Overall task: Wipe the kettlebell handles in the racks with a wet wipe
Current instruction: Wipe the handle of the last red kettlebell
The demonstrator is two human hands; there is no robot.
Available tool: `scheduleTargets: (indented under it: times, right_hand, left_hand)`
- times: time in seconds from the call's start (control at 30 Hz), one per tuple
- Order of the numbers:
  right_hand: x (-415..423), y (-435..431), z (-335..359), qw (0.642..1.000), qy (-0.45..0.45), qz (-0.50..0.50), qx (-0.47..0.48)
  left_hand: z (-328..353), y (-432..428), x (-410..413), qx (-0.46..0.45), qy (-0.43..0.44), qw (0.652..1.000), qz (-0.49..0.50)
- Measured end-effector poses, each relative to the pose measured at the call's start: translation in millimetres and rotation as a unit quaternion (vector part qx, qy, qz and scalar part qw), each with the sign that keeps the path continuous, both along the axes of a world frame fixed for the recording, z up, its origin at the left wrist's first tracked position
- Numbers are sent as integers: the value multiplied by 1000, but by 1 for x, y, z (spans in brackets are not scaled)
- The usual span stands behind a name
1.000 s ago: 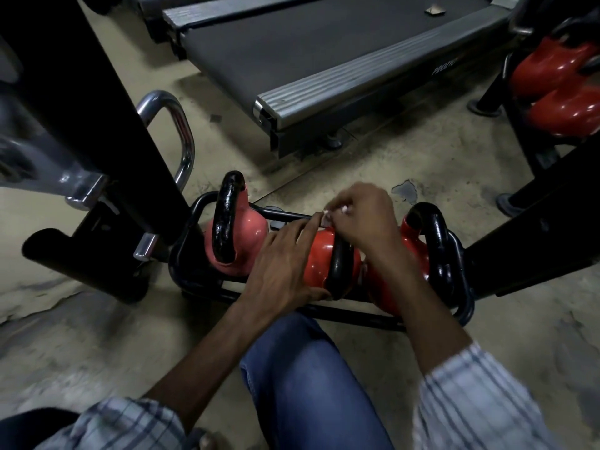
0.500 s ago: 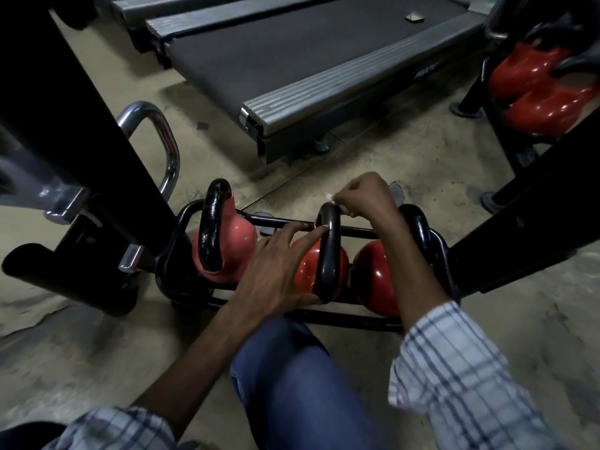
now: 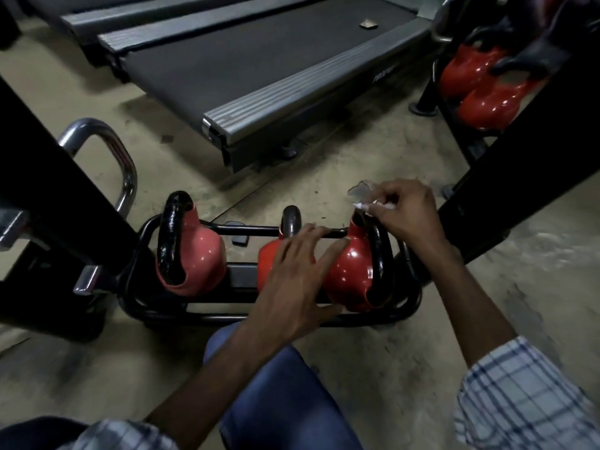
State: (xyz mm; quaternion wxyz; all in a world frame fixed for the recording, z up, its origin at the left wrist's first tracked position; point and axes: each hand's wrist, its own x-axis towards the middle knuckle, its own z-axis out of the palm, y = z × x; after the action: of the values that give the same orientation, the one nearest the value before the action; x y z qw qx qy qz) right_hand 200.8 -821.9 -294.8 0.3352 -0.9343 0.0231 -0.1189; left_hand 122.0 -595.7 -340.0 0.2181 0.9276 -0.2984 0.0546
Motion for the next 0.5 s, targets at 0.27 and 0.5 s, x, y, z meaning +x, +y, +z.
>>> scheduleTargets:
  times: [0.27, 0.5]
  right_hand:
    - [-26, -22, 16, 984, 83, 140, -71]
    - [52, -10, 17, 967, 176, 152, -107]
  left_hand:
    - [-11, -54, -11, -11, -14, 1000, 25]
    - [-11, -61, -6, -17, -14, 999, 47]
